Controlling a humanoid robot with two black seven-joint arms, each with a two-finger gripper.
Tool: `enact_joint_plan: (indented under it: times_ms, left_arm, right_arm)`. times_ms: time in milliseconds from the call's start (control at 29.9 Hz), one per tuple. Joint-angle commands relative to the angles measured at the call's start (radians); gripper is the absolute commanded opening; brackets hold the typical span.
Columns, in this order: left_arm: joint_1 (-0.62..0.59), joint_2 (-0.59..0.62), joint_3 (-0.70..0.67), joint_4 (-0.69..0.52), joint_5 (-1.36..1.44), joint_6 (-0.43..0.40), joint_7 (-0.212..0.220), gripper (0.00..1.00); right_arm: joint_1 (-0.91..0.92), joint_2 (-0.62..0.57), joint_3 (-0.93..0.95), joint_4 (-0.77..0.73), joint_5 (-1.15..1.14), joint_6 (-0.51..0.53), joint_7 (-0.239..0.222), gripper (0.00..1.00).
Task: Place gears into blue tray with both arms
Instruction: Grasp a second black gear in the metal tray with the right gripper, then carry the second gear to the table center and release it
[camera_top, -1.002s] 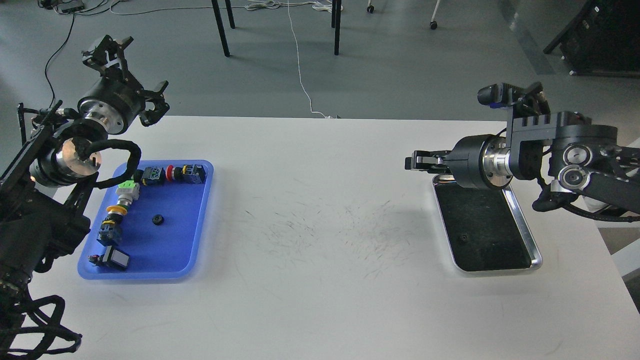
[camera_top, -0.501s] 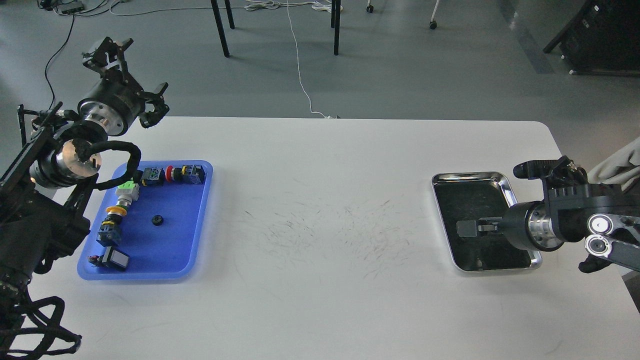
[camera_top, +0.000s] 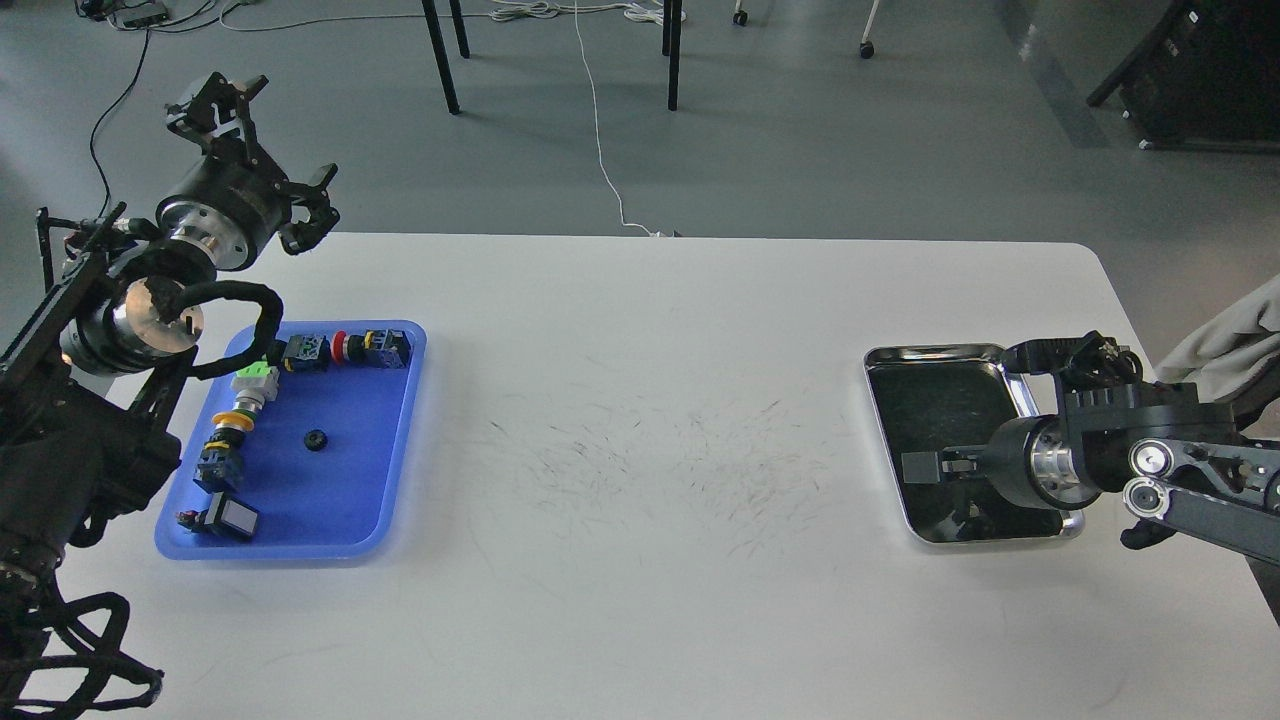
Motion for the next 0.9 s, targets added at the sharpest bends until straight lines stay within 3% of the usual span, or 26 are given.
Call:
enact_joint_plan:
  times_ms: [0,134,501,668,802,869]
  left_arm:
    - [0.000,0.000,0.000,0.000,0.000,0.000,0.000,0.99]
    - [0.000,0.000,0.000,0.000,0.000,0.000,0.000,0.99]
    - [0.001,0.002,0.000,0.000,0.000,0.000,0.000,0.99]
    - [0.001,0.002,0.000,0.000,0.000,0.000,0.000,0.99]
    - [0.001,0.002,0.001,0.000,0.000,0.000,0.000,0.99]
    - [0.001,0.002,0.001,0.000,0.000,0.000,0.000,0.99]
  right_arm:
    - [-0.004,0.006,-0.001,-0.002,0.000,0.000,0.001,0.77]
    - [-0.006,0.010,-0.001,-0.008,-0.003,0.002,0.001,0.69]
    - [-0.012,0.038,-0.004,-0.036,-0.008,0.005,0.001,0.67]
    - [-0.014,0.040,-0.004,-0.043,-0.009,0.008,0.001,0.47]
    - [-0.012,0.043,-0.004,-0.045,-0.009,0.008,0.001,0.40]
    - [-0.011,0.044,-0.004,-0.045,-0.009,0.008,0.001,0.31]
